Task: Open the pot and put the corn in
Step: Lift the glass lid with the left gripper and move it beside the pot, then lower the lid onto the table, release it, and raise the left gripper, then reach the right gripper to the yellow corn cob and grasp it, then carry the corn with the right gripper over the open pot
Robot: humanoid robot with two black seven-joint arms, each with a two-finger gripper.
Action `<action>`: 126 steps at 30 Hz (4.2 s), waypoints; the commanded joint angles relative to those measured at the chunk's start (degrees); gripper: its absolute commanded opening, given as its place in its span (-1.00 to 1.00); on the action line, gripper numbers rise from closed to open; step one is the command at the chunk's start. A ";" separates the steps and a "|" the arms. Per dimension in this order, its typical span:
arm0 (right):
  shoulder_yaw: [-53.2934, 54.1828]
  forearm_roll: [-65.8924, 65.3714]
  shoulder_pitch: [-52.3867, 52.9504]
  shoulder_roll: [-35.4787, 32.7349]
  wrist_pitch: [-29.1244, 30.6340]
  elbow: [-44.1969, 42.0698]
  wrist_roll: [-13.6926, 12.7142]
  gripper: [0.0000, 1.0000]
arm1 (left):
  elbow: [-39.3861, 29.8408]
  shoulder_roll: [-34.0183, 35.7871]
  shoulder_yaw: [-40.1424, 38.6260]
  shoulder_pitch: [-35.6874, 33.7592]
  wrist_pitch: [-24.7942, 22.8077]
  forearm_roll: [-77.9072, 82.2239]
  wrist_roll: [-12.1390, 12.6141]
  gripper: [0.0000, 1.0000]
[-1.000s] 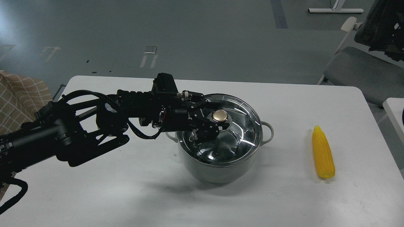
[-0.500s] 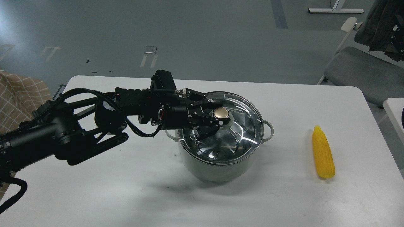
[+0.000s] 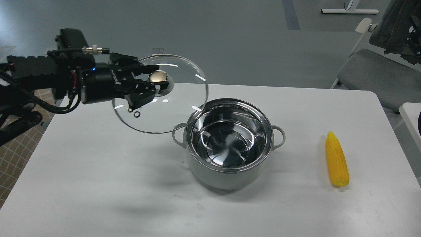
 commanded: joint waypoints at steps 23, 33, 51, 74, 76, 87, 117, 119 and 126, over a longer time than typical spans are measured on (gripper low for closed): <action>-3.17 -0.91 -0.86 0.00 0.00 1.79 -0.05 1.00 | 21.84 -3.76 0.67 25.07 16.18 -5.86 0.12 -0.21; -3.53 -1.00 -4.29 -3.86 0.00 7.78 -0.05 1.00 | 21.76 -4.11 0.67 25.16 16.18 -5.95 0.04 0.14; -4.49 -35.07 -13.51 -10.63 0.00 17.96 0.04 1.00 | 21.76 -4.55 -3.54 20.42 16.89 -26.66 -0.32 0.59; -10.91 -92.32 -33.20 -10.38 -8.05 38.98 -2.59 1.00 | 37.84 -24.15 -23.41 0.90 -4.74 -101.66 2.41 0.91; -11.26 -92.40 -33.64 -8.18 -8.22 38.28 -4.00 1.00 | 37.93 -25.81 -24.11 0.81 -4.83 -101.66 2.41 0.91; -11.17 -92.67 -33.38 -1.14 -9.63 35.29 -4.27 0.81 | 37.93 -26.26 -24.20 0.64 -4.65 -101.66 2.41 0.91; -2.47 -87.83 -27.67 1.84 -15.96 46.36 0.92 -0.60 | 37.49 -26.17 -24.11 0.64 -3.60 -101.49 2.67 0.91; -3.00 -87.83 -25.92 4.91 -13.94 48.03 1.36 -0.60 | 37.31 -26.17 -23.94 0.64 -3.60 -101.40 2.76 0.92; -14.21 -88.10 -18.01 10.28 -9.01 48.91 1.71 -0.59 | 37.14 -25.64 -24.02 0.37 -3.77 -101.31 3.02 0.93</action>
